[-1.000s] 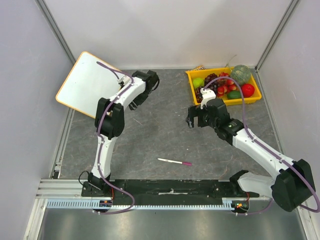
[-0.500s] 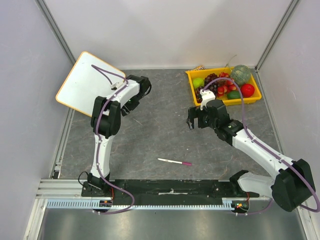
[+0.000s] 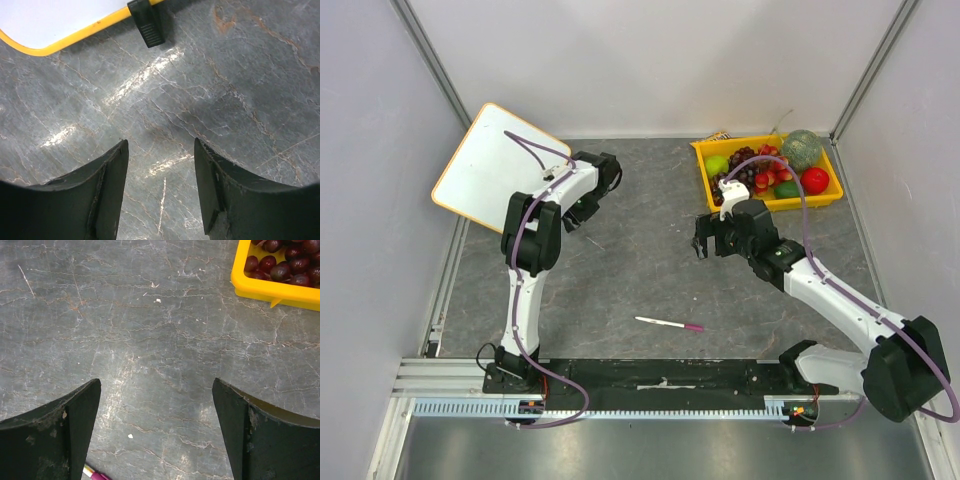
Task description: Write a sentence on the whiteboard
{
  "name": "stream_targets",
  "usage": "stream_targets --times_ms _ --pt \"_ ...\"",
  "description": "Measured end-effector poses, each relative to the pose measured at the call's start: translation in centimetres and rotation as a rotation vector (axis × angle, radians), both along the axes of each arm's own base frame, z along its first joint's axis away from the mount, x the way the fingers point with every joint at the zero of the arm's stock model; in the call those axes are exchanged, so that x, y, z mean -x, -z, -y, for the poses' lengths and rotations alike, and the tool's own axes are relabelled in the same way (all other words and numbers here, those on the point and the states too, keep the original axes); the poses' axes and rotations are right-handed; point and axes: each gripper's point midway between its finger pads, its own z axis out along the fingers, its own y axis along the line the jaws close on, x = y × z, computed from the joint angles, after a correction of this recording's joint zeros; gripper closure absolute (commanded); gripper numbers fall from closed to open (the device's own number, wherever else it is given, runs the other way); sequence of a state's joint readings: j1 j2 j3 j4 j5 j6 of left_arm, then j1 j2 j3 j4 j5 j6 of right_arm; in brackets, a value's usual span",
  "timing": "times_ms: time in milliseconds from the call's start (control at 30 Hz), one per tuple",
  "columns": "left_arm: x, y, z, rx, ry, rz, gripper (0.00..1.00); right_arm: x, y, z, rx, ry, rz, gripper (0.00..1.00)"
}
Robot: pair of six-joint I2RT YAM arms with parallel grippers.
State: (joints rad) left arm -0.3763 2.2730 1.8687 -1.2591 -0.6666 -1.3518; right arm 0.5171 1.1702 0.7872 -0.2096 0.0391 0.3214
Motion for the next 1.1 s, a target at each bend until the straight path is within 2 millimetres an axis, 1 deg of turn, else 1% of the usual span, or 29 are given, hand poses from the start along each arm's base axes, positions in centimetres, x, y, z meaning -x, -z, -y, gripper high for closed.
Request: stream_targets --times_ms 167,267,433,500,600,733,867,1100 --pt "-0.4 0.1 1.0 0.025 0.034 0.006 0.37 -0.1 0.0 -0.2 -0.007 -0.006 0.002 0.02" --pt "-1.2 -0.5 2.3 0.036 0.075 0.03 0.37 -0.2 0.0 -0.3 -0.007 -0.007 0.003 0.02" --pt "-3.4 -2.4 4.9 0.07 0.131 0.111 0.36 -0.2 0.1 -0.3 -0.007 -0.007 0.001 0.02" --pt "-4.3 -3.0 5.5 0.079 0.146 0.136 0.36 -0.2 0.1 -0.3 -0.007 -0.007 0.001 0.02" --pt "-5.6 -3.4 5.9 0.087 0.158 0.164 0.37 -0.2 0.1 -0.3 -0.006 -0.007 0.0 0.02" --pt "-7.7 -3.3 6.1 0.094 0.177 0.199 0.37 -0.1 0.2 -0.2 -0.005 -0.007 -0.001 0.02" --pt "-9.3 -3.0 5.7 0.092 0.205 0.216 0.39 -0.1 0.3 -0.2 -0.003 -0.007 -0.004 0.02" --pt "-11.6 -1.9 3.1 0.099 0.198 0.227 0.43 0.0 0.5 -0.2 -0.001 -0.007 -0.006 0.02"
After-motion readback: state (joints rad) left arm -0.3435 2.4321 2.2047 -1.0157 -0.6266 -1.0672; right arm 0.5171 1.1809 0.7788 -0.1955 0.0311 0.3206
